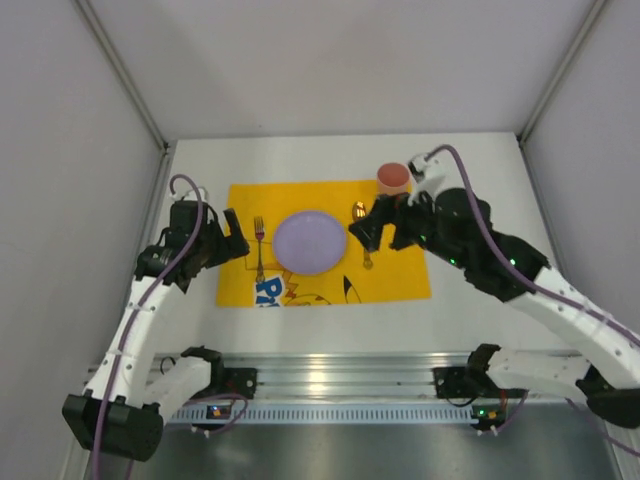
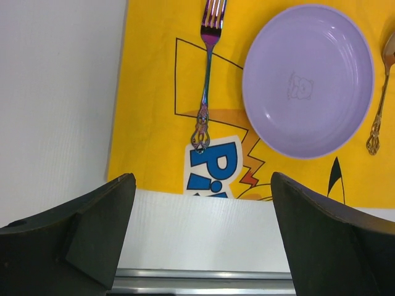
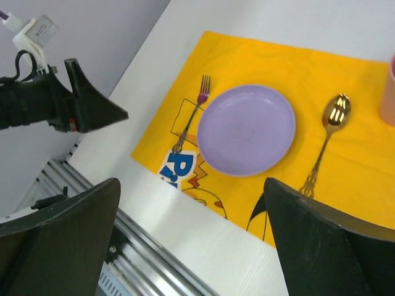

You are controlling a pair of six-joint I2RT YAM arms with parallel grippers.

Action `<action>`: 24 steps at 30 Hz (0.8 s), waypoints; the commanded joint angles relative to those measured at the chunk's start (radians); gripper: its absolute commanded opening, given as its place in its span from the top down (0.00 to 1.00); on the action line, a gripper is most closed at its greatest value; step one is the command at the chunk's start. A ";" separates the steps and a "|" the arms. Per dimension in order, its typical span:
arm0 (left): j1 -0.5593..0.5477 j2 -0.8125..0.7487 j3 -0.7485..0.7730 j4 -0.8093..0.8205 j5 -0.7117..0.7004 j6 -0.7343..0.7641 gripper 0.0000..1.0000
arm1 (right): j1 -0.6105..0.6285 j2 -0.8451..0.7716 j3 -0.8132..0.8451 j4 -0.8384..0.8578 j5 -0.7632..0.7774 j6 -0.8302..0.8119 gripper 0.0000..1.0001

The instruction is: Set the dinner table for one person

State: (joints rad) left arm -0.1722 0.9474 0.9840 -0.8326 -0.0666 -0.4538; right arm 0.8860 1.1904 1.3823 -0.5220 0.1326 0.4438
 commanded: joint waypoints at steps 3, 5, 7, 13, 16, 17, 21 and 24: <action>-0.003 0.046 0.008 0.133 -0.005 0.024 0.03 | -0.025 -0.380 -0.487 -0.033 0.041 0.206 0.00; -0.003 0.062 0.012 0.144 -0.038 0.044 0.03 | -0.027 -0.556 -0.583 -0.044 0.027 0.336 0.00; -0.003 0.080 0.019 0.156 -0.112 0.061 0.02 | -0.028 -0.655 -0.655 -0.062 0.057 0.384 0.00; -0.003 0.022 -0.068 0.364 -0.202 0.150 0.02 | -0.027 -0.767 -0.623 -0.148 0.116 0.371 0.00; -0.003 -0.083 -0.212 0.505 -0.176 0.233 0.04 | -0.027 -0.715 -0.571 -0.223 0.156 0.372 0.00; -0.003 -0.135 -0.288 0.580 -0.189 0.242 0.06 | -0.027 -0.698 -0.562 -0.231 0.159 0.374 0.00; -0.003 -0.229 -0.389 0.685 -0.161 0.236 0.08 | -0.025 -0.663 -0.551 -0.230 0.153 0.343 0.00; -0.003 -0.283 -0.418 0.701 -0.142 0.207 0.09 | -0.027 -0.649 -0.549 -0.240 0.172 0.335 0.00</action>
State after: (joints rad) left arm -0.1730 0.7216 0.5854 -0.2955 -0.2253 -0.2546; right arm 0.8673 0.5316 0.7925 -0.7372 0.2661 0.7940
